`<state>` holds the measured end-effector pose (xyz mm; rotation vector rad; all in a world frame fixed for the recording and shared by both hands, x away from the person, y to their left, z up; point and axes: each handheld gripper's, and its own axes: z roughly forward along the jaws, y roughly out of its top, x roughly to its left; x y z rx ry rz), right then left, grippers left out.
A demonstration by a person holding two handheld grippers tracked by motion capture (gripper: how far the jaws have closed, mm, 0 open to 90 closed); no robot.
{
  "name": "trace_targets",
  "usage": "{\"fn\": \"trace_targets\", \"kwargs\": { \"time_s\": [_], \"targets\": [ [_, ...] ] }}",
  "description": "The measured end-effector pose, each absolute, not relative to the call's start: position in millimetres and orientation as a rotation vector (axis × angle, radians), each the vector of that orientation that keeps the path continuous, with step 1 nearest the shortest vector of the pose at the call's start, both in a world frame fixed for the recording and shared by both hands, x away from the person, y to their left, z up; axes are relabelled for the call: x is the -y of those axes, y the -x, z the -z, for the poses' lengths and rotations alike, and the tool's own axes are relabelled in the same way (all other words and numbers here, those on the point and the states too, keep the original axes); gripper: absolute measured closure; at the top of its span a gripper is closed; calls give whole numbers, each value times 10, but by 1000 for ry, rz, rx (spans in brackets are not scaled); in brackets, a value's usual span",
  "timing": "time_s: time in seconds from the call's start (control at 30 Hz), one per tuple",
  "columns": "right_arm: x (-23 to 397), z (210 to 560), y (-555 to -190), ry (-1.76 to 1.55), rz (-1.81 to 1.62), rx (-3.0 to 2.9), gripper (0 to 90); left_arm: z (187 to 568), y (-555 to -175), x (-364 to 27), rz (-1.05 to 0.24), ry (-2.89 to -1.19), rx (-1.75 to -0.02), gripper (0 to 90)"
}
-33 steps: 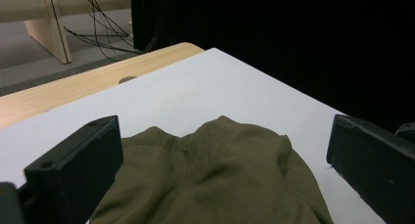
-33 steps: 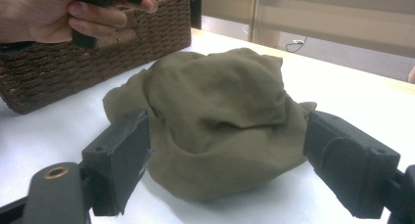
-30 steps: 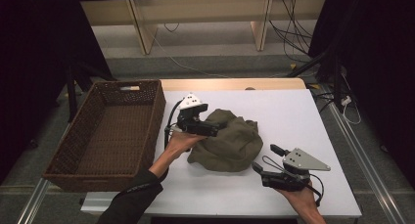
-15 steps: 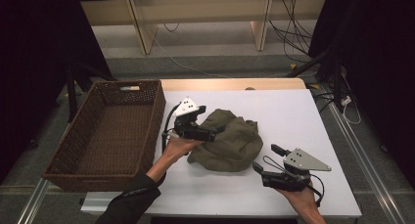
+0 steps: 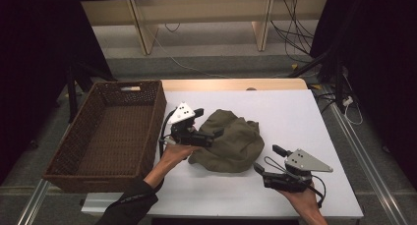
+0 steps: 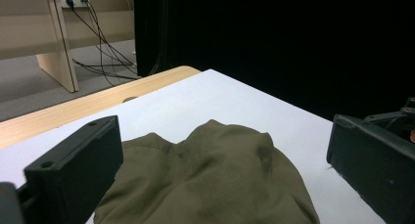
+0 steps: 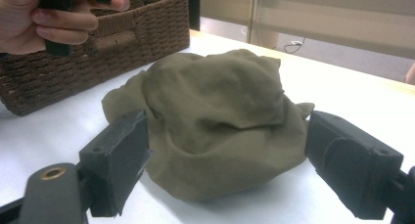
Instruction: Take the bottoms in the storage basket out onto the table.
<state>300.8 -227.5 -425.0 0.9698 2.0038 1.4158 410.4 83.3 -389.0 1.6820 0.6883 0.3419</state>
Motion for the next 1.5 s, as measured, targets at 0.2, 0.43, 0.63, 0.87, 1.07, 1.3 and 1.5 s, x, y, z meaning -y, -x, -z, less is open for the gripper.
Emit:
{"fn": "trace_targets", "kwargs": {
  "time_s": [0.2, 0.43, 0.63, 0.87, 1.07, 1.3, 1.5],
  "targets": [
    [2272, 4251, -3007, -970, -1417, -2003, 176, 3909, -4045, -865, -346, -1667, -691, 0],
    [2270, 4253, -3005, -970, -1418, -2002, 176, 3940, -3993, -908, -354, -1656, -695, 0],
    [2268, 4256, -3003, -974, -1416, -2002, 176, 3960, -3946, -965, -329, -1625, -707, 0],
    [2275, 4256, -3003, -973, -1427, -1995, 175, 3983, -3901, -1037, -338, -1609, -710, 0],
    [2273, 4252, -2999, -970, -1430, -1996, 174, 3996, -3852, -1068, -357, -1600, -702, 0],
    [2286, 4249, -2999, -974, -1443, -1991, 174, 4023, -3792, -1106, -372, -1588, -702, 0],
    [2284, 4250, -2999, -976, -1445, -1990, 173, 4051, -3752, -1140, -380, -1583, -707, 0]
  ]
}}
